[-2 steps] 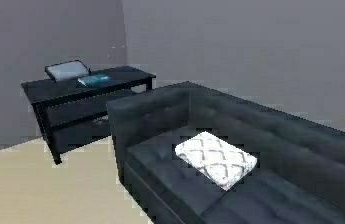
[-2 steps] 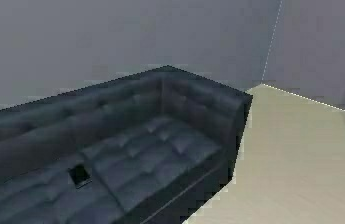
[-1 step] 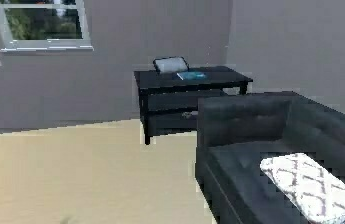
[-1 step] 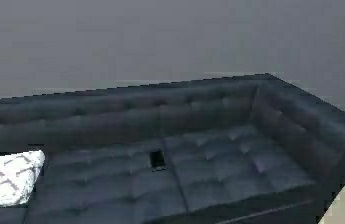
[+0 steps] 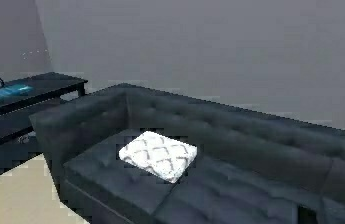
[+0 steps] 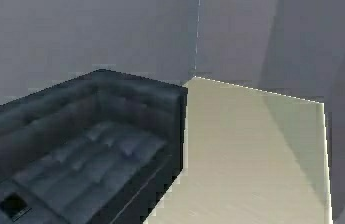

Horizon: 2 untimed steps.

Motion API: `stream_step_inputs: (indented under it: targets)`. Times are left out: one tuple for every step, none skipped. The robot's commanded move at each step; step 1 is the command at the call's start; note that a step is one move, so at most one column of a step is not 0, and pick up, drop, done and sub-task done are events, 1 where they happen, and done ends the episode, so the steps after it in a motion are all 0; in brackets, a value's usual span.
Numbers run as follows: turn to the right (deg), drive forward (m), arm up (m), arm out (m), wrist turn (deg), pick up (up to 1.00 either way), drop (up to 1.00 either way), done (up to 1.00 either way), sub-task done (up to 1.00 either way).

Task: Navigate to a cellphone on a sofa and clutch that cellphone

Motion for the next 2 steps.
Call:
stream_step_inputs:
  targets:
    - [45.0, 0.00, 0.00, 0.00, 0.0, 0.00, 0.00, 0.00, 0.00]
    - [39.0, 0.00, 0.00, 0.00, 0.0, 0.00, 0.00, 0.00, 0.00]
